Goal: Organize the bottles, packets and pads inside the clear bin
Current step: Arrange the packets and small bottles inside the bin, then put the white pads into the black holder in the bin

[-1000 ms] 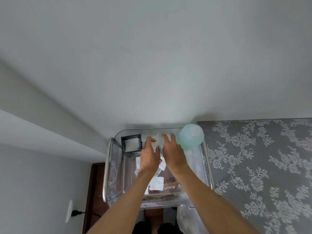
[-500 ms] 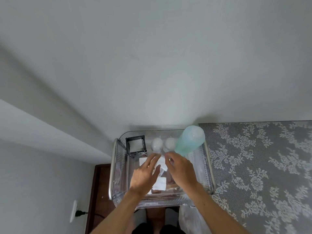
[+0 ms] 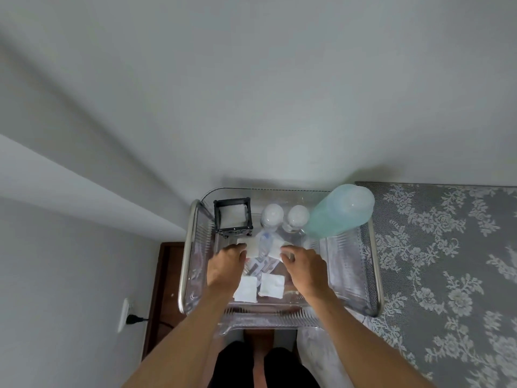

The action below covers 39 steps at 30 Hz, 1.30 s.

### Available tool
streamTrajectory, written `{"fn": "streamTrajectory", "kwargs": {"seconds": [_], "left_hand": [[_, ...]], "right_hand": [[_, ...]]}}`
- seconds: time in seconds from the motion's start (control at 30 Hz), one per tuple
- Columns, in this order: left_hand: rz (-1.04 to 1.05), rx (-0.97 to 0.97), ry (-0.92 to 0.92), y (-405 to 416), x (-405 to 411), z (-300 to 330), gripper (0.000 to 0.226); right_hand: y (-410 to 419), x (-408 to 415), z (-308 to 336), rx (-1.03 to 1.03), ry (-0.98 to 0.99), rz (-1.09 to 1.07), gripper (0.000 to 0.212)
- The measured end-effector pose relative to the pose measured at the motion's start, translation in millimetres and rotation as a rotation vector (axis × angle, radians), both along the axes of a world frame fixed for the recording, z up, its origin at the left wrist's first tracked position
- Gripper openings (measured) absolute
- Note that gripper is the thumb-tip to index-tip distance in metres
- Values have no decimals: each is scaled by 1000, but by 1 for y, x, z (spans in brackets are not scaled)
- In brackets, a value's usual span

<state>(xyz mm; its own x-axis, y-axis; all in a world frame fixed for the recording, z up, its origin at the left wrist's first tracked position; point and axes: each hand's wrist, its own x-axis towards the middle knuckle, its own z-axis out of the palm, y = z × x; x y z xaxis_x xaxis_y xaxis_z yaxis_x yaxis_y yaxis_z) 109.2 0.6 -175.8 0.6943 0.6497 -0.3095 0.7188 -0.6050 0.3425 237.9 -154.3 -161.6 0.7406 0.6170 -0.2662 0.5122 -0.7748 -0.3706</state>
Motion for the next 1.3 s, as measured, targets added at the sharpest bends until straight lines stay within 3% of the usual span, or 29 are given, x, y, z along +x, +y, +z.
{"fn": "streamTrajectory", "kwargs": {"seconds": [0.2,0.4,0.6,0.7,0.77,1.0,1.1,1.2,1.3], "left_hand": [[21,-12,-9,-3,-2,0,20],[92,-63,-80,-24,-23,41,20],[238,-54,-405,-30,-30,104,36],[230,65,-473,-15,-20,134,23],[226,88,-421,0,-8,147,20],[66,209,66,33,29,156,23],[17,204,175,33,38,152,20],[-30,204,159,31,40,149,23],[-77,205,-194,29,23,148,23]], "right_hand": [[-3,2,-6,12,17,44,20],[-16,-2,15,12,77,51,22],[-21,-13,43,68,159,122,17],[-20,-18,54,83,150,171,17],[-19,-19,58,96,152,172,17],[-23,-13,64,139,150,122,19],[-24,-7,68,156,162,112,20],[-21,0,76,181,168,110,20],[-11,7,93,227,154,127,21]]}}
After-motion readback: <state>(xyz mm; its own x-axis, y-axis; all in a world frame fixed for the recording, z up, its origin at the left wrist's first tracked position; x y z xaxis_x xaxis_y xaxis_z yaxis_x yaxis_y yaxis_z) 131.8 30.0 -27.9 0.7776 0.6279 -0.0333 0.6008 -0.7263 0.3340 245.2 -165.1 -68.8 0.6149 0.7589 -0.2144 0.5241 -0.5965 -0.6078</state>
